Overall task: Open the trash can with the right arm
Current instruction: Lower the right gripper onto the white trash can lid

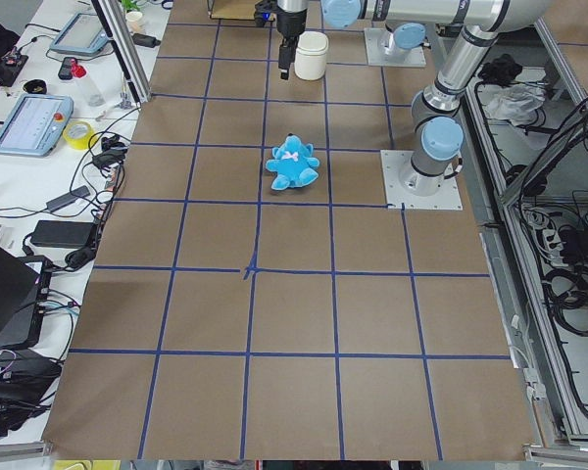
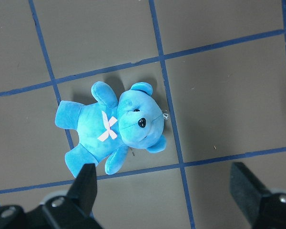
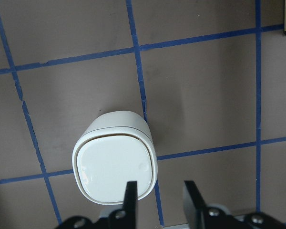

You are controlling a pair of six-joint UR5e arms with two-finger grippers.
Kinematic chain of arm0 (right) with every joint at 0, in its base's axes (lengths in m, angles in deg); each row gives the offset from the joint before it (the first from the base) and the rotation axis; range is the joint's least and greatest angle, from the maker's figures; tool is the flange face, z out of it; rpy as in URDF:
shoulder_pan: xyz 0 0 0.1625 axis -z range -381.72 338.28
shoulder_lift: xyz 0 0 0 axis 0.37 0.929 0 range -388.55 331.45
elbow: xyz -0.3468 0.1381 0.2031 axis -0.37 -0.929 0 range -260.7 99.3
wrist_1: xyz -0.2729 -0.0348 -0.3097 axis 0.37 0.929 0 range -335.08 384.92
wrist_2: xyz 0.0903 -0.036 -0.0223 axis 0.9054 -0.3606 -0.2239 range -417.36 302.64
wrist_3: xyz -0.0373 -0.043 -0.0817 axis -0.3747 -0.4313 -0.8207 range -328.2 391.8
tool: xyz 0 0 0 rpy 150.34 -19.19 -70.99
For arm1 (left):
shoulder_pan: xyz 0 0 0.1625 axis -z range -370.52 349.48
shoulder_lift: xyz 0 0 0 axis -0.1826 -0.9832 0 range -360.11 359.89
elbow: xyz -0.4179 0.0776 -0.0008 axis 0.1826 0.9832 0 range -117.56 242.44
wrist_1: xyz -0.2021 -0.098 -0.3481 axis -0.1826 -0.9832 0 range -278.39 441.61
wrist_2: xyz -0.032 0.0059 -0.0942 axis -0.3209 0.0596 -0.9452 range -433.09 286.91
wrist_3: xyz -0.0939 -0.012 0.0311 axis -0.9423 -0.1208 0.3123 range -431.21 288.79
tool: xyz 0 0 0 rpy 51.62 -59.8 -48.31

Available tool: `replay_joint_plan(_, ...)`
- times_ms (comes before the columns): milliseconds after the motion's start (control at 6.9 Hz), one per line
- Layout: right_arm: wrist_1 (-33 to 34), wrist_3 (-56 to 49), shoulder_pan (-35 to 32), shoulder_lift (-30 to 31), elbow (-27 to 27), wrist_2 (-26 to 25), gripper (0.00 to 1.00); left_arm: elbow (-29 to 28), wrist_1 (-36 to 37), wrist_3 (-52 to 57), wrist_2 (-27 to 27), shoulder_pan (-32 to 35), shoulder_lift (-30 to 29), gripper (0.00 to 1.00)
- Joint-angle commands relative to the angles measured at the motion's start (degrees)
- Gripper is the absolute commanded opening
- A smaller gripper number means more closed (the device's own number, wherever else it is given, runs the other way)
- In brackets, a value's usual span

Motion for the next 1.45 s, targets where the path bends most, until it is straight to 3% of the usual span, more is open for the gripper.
replay_joint_plan(0,0.06,0.02,-0.17,-0.04,2.82,0.44,0.11,0.00,0.00,0.00,0.00,0.00,0.00,1.00)
replay_joint_plan(290,1.19,0.02,-0.17,-0.30,6.78,2.55,0.00,0.00,0.00,0.00,0.00,0.00,0.00,1.00)
replay_joint_plan(1304,4.18,-0.59,-0.34,-1.97,17.58,4.57,0.00,0.00,0.00,0.00,0.00,0.00,0.00,1.00)
